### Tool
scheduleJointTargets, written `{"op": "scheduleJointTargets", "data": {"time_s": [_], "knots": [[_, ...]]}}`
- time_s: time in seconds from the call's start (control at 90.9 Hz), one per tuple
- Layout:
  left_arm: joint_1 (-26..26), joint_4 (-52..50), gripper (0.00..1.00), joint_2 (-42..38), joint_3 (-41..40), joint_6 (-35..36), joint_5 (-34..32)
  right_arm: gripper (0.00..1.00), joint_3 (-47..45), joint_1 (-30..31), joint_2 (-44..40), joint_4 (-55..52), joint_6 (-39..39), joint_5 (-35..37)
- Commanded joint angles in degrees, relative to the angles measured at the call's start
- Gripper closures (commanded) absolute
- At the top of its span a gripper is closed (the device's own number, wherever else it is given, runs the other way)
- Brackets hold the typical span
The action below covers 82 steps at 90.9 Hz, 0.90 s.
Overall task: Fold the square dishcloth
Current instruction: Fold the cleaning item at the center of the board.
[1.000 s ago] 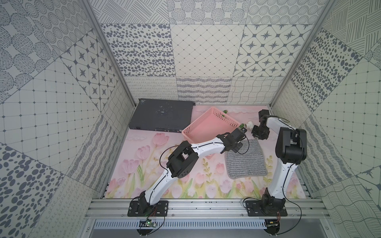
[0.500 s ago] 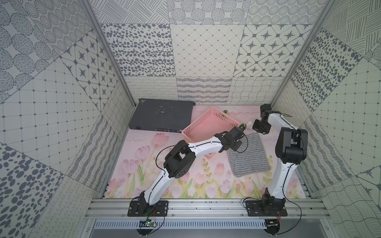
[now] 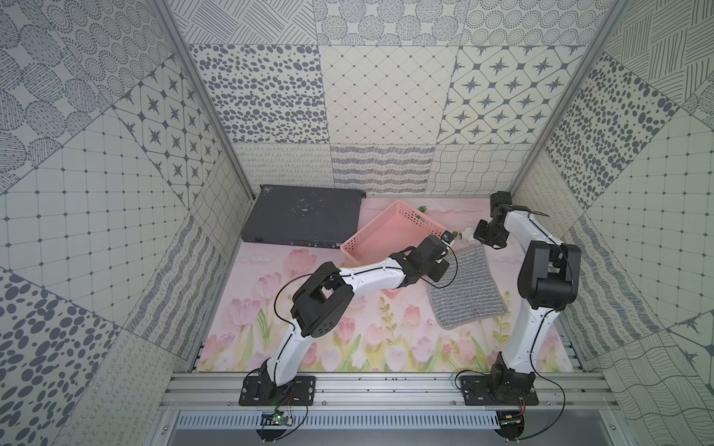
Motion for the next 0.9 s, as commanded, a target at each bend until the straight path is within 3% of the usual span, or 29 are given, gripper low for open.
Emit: {"op": "scheduleJointTargets", "data": {"time_s": [0.0, 0.22, 0.572, 0.891], "knots": [[-0.07, 8.56, 1.00, -4.33, -4.10, -1.36, 6.20, 0.96, -2.70, -0.20, -5.10, 1.76, -0.44, -0.12], [-2.14, 10.09, 1.00, -6.62, -8.33, 1.63, 6.66, 0.96, -8.25, -0.29, -10.06, 3.92, 0.42, -0.73], [-6.85, 20.75, 1.00, -11.92, -19.72, 9.12, 6.32, 0.96, -20.41, -1.72, -19.66, 7.76, 3.75, -2.64], [-10.83, 21.19, 1.00, -12.44, -22.76, 4.79, 5.33, 0.95, -28.90, -4.85, -24.80, 8.90, 5.60, -1.74]]}}
